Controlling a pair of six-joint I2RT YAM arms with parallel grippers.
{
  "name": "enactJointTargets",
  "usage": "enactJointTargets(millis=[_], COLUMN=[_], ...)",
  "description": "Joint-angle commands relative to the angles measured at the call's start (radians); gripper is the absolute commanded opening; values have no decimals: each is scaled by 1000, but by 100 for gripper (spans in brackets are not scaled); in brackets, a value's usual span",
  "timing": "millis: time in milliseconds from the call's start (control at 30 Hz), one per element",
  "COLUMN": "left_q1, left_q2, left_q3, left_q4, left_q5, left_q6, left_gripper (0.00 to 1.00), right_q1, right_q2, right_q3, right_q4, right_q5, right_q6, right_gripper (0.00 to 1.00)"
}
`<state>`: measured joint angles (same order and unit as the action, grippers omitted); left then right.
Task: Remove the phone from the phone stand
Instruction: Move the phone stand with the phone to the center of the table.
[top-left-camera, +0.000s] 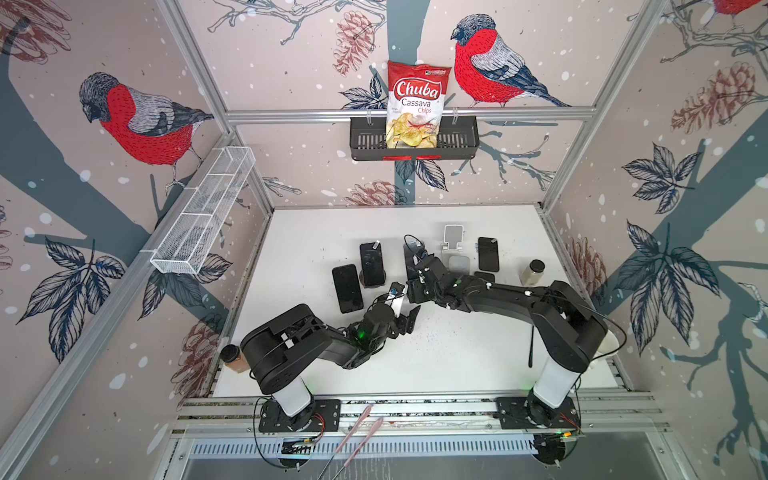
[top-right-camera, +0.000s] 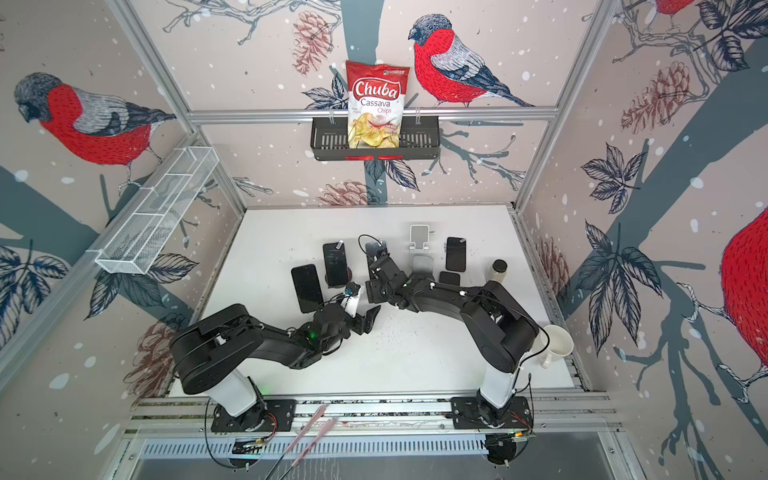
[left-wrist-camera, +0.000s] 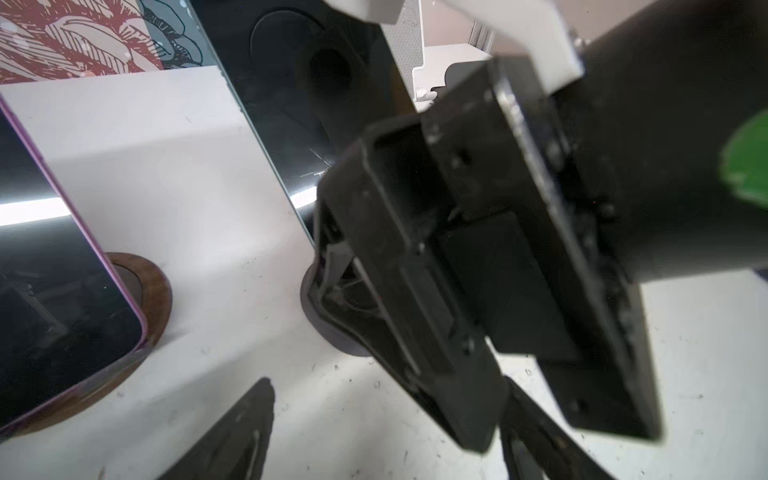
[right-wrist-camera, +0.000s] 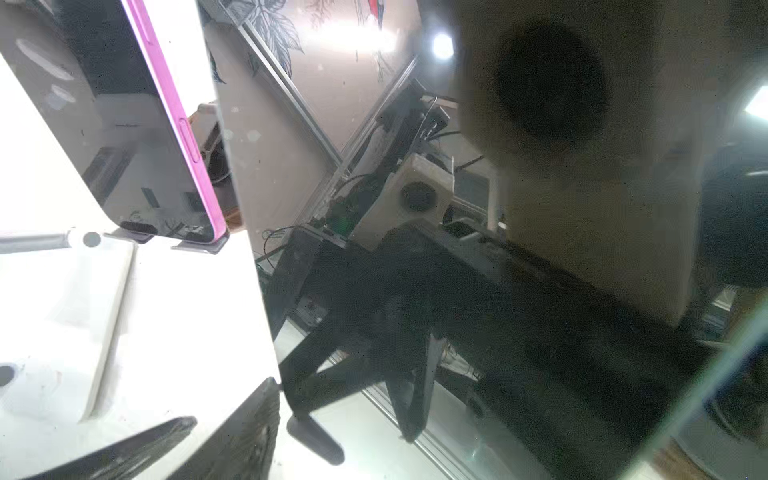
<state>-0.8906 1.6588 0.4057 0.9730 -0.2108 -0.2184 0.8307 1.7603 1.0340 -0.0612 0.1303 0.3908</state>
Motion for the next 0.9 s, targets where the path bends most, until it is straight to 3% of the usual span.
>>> enactJointTargets(millis=[0, 333, 867], left_q1=[-1, 0, -2], left_q2=[-2, 5, 49], left_q3=[4, -2, -16], left_q4=[-11, 16, 201], left_q5=[-6, -18, -51], left_q6=[14, 13, 13], left_gripper=[82, 82, 82], right_q1=[4, 2, -20], right_q2=[-13, -39, -84], right_q3=[-3, 9, 68], right_q4=[8, -4, -69], right_q5=[11, 31, 86], right_q6=[-7, -13, -45], right_gripper=[81, 87, 96])
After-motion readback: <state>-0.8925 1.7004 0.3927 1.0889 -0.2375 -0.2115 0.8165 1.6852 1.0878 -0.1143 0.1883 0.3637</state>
